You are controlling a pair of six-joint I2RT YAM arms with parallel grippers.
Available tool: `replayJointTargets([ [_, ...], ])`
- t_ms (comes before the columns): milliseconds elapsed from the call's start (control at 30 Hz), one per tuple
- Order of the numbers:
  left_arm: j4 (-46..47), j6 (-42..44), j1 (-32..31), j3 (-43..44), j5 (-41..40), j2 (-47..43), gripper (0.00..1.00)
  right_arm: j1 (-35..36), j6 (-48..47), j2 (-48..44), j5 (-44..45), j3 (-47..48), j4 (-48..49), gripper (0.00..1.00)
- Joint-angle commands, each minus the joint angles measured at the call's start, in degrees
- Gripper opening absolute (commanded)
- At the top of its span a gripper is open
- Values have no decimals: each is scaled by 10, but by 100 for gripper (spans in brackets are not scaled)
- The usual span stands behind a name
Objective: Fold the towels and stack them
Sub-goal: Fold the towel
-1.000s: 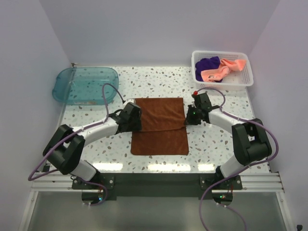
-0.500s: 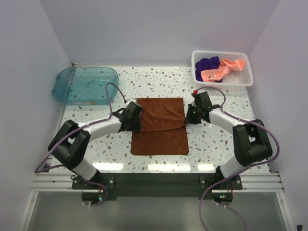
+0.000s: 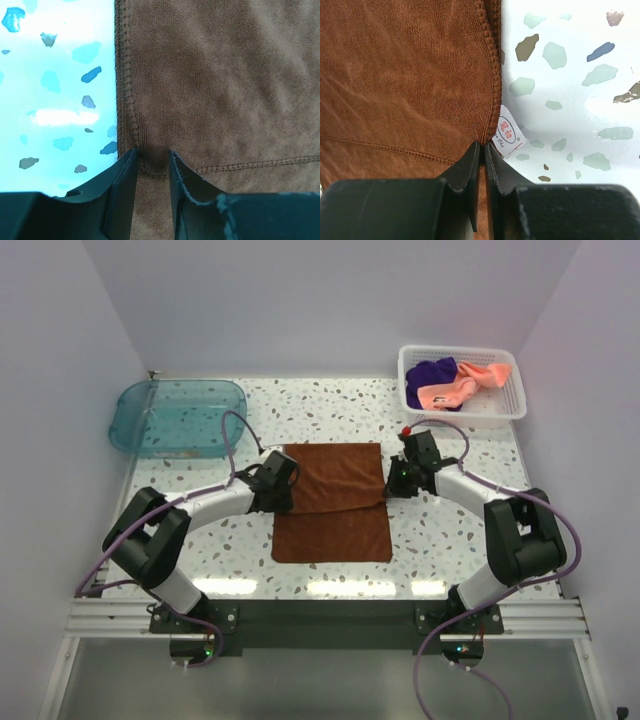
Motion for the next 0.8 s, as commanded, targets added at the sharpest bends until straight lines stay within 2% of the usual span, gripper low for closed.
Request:
replayJointTargets([
  [0, -9, 5, 5, 18, -16, 1, 34, -1, -6, -27, -9, 13, 3, 10],
  [133, -7, 5, 4, 18, -13, 3, 27, -1, -6, -29, -9, 14, 4, 10],
  [333, -9, 9, 5, 27, -12, 1, 5, -1, -6, -33, -9, 14, 2, 10],
  [433, -14, 15, 5, 37, -16, -1, 0, -1, -7, -37, -10, 17, -1, 10],
  [767, -78, 44, 4, 89, -56, -24, 0, -1, -20, -62, -1, 52, -56, 10],
])
